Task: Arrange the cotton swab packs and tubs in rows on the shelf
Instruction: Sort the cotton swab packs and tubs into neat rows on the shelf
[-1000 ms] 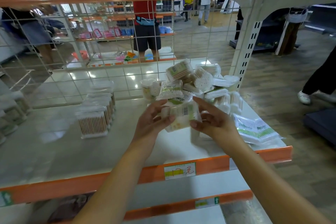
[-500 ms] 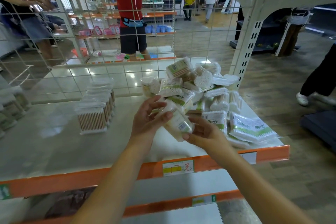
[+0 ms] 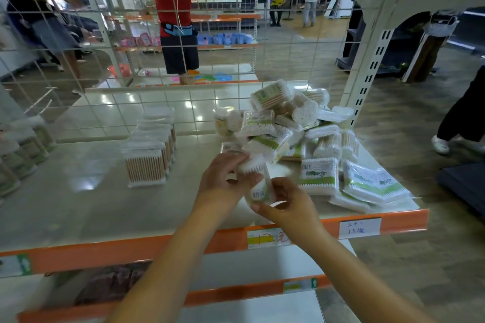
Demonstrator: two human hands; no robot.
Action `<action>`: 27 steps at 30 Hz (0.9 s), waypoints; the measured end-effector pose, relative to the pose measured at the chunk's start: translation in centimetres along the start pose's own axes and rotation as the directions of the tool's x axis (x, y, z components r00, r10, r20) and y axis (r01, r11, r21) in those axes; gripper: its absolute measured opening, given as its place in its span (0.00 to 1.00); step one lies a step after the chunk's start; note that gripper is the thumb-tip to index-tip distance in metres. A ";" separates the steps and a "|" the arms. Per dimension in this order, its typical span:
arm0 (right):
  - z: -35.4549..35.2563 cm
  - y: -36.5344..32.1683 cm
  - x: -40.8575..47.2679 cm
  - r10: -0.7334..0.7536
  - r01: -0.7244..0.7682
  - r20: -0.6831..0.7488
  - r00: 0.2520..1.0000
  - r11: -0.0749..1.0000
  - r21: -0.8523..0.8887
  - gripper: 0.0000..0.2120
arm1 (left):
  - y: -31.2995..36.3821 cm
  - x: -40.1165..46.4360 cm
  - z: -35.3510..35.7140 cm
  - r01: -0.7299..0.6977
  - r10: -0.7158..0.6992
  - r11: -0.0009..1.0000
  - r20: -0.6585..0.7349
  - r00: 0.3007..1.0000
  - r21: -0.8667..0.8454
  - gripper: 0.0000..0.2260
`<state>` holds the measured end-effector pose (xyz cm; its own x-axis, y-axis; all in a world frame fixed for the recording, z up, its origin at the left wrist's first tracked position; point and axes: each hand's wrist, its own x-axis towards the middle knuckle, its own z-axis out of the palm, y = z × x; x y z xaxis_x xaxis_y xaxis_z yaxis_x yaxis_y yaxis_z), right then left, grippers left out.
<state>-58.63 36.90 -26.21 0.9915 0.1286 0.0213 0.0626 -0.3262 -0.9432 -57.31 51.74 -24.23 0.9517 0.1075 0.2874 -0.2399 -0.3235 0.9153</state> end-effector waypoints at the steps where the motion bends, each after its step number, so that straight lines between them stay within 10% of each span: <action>1: 0.4 -0.1 0.0 -0.015 0.014 -0.013 1.000 0.998 -0.057 0.17 | 0.0 -0.1 -0.4 -0.017 0.017 0.997 0.009 1.000 0.078 0.18; 15: 8.1 -6.0 0.5 -0.072 0.250 0.288 0.955 0.719 -0.649 0.28 | 0.2 -0.2 -12.3 -0.024 0.043 0.936 -0.045 0.998 0.352 0.22; 27: 19.9 -10.6 2.4 -0.052 0.322 0.375 0.925 0.631 -0.706 0.23 | -2.8 2.9 -26.7 0.032 0.042 0.825 -0.117 0.992 0.565 0.27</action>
<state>-59.23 59.30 -22.71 0.8713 0.4875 -0.0557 0.4393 -0.8256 -0.3541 -59.01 78.02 -18.44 0.9119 0.2033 0.3566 -0.0593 -0.7944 0.6045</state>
